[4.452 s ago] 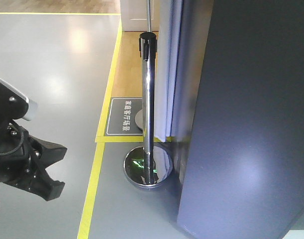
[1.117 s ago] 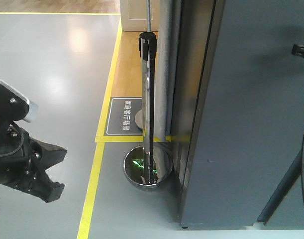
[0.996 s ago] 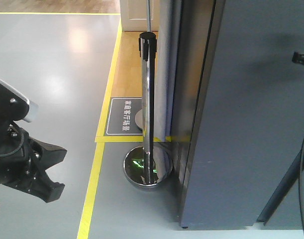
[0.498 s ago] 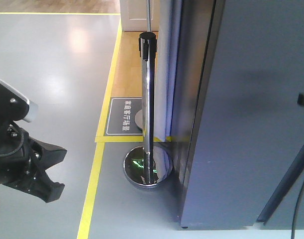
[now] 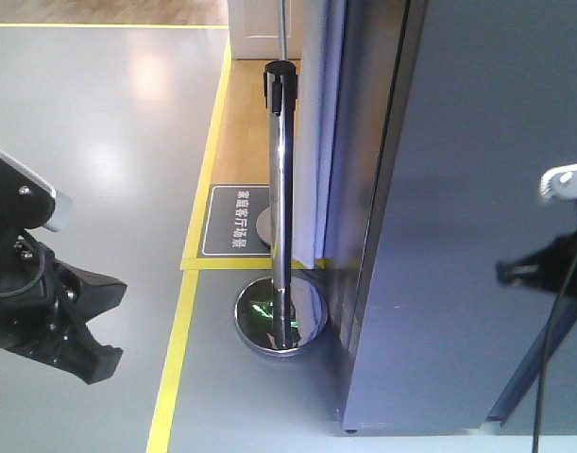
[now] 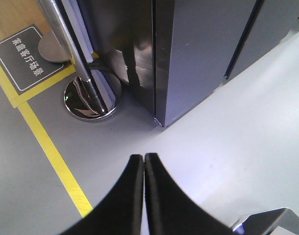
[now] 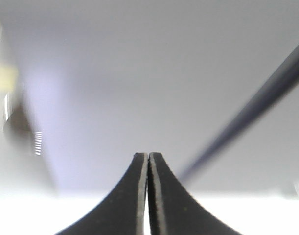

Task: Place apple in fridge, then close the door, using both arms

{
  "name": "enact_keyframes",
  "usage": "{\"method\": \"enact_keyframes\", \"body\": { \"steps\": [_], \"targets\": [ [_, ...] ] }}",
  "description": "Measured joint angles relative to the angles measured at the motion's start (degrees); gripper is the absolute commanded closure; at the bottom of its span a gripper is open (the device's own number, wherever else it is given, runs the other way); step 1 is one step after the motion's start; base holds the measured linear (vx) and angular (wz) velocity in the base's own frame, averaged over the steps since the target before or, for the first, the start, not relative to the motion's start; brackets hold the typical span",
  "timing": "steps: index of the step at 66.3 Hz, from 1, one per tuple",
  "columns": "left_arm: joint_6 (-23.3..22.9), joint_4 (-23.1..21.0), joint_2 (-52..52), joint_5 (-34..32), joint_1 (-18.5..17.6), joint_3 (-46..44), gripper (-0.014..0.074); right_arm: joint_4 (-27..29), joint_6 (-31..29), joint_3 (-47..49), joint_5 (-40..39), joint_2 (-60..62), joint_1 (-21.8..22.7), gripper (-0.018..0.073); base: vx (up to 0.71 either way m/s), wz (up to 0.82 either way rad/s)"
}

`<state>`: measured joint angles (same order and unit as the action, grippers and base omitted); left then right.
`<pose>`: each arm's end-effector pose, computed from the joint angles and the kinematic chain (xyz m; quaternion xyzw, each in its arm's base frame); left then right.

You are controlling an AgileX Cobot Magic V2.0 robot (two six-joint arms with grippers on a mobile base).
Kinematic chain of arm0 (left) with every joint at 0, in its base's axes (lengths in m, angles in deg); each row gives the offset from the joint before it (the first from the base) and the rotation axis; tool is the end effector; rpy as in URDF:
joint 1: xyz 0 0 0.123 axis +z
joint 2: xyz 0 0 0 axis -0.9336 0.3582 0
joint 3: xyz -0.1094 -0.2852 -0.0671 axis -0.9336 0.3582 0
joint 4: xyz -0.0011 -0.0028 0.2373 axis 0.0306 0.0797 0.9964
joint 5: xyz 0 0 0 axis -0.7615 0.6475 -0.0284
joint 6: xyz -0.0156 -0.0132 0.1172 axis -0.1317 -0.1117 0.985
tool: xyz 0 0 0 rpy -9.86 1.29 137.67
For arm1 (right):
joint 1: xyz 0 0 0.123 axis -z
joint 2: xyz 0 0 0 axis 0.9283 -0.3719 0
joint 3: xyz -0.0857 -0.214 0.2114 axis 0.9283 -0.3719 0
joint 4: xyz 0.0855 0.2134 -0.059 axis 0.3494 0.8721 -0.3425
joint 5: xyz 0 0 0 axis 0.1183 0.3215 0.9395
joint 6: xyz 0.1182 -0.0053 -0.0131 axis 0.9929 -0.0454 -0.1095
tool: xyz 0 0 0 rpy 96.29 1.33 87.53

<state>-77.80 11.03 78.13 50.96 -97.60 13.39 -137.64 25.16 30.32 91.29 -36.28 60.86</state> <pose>0.1670 -0.1029 0.3245 0.2692 0.8746 -0.1264 0.3828 0.2507 -0.0007 0.2726 -0.0257 0.9016 -0.1105 0.4174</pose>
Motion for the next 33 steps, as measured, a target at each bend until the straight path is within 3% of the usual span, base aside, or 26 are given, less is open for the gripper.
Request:
{"method": "enact_keyframes", "body": {
  "steps": [10, 16, 25, 33],
  "targets": [
    [0.00, 0.00, 0.00, 0.00, 0.00, 0.00, 0.0602, 22.32, -20.18, 0.00, 7.17, 0.64, -1.96, 0.0561, 0.00, 0.00],
    [0.00, 0.00, 0.00, 0.00, 0.00, 0.00, 0.0602, 32.43, -30.24, 0.00, 10.25, 2.67, -2.09, 0.0561, 0.00, 0.00],
    [0.00, 0.00, 0.00, 0.00, 0.00, 0.00, 0.0602, 39.28, -36.12, 0.06, 12.52, 9.93, -2.09, 0.0561, 0.00, 0.00],
    [0.00, 0.00, 0.00, 0.00, 0.00, 0.00, 0.0602, 40.56, -36.87, 0.18, 13.46, 18.26, -2.09, 0.0561, 0.00, 0.00]
  ]
}}
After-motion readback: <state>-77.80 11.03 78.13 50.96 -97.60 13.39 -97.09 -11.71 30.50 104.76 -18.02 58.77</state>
